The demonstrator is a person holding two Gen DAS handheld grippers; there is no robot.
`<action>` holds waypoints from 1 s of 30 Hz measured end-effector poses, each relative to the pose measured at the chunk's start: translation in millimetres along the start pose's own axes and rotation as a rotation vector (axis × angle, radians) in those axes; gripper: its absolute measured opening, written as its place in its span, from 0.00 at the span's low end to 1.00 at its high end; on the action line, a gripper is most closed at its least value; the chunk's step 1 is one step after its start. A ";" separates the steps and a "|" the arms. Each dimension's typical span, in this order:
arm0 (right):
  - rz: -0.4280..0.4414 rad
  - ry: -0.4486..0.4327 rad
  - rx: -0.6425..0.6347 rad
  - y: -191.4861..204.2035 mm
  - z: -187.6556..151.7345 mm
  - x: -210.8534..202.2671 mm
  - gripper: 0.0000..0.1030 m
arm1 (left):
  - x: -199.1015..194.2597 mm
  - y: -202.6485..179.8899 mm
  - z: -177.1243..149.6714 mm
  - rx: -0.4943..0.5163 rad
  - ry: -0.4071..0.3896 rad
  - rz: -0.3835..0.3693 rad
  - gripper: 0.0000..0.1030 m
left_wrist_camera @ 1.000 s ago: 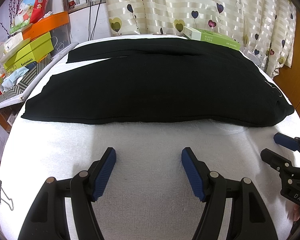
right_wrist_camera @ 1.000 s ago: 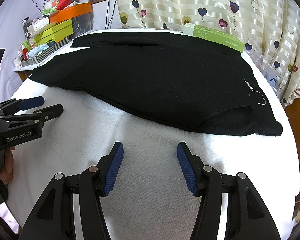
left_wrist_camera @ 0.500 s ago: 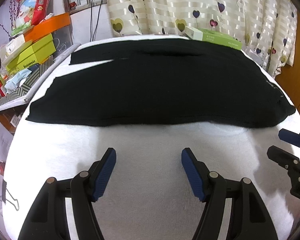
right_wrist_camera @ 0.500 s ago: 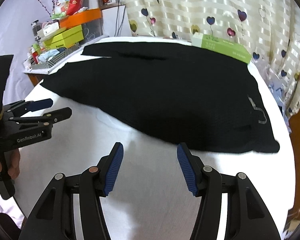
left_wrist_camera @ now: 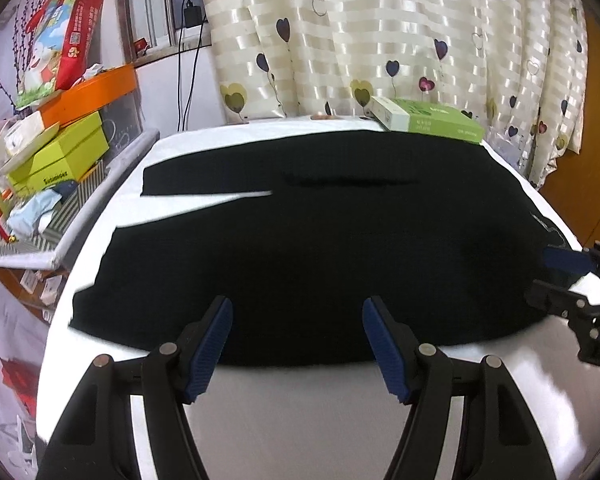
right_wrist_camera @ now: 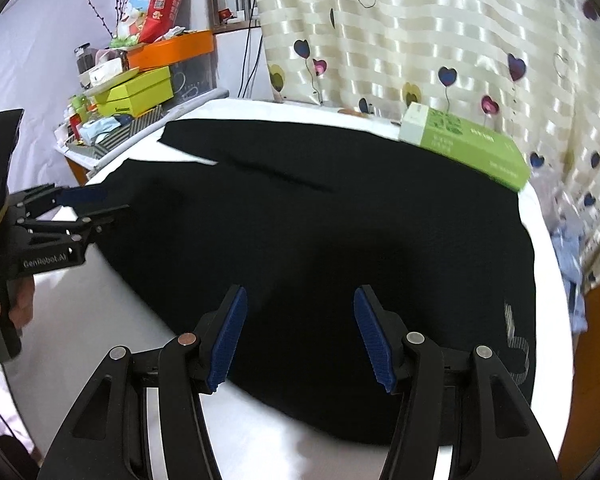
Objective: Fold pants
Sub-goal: 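Lower both tools onto the black pants and close on the waistband edge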
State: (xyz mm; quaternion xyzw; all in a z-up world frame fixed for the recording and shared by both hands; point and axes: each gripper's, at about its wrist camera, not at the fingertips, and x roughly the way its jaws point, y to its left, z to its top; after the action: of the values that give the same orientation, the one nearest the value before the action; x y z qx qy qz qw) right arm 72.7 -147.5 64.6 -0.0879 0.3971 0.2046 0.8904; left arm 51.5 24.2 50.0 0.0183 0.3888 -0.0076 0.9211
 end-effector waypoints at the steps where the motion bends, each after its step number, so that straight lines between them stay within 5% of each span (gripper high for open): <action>1: -0.001 0.001 -0.014 -4.1 7.8 6.5 0.55 | 4.7 3.6 5.2 -0.002 -0.002 -0.002 0.68; 17: 0.036 0.046 -0.043 -84.2 109.7 110.8 0.55 | 88.3 70.8 116.8 0.039 -0.040 -0.006 0.68; 23: 0.052 0.091 -0.069 -112.0 143.2 158.0 0.55 | 141.0 88.5 152.8 0.044 0.006 -0.012 0.68; 30: 0.089 0.115 -0.168 -100.5 173.3 207.2 0.55 | 203.5 95.1 174.3 0.058 0.088 -0.037 0.68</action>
State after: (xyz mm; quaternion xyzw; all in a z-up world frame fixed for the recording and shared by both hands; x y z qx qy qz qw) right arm 357.2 -121.7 26.0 -0.1560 0.4323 0.2712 0.8457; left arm 320.9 112.4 28.2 0.0382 0.4287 -0.0354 0.9020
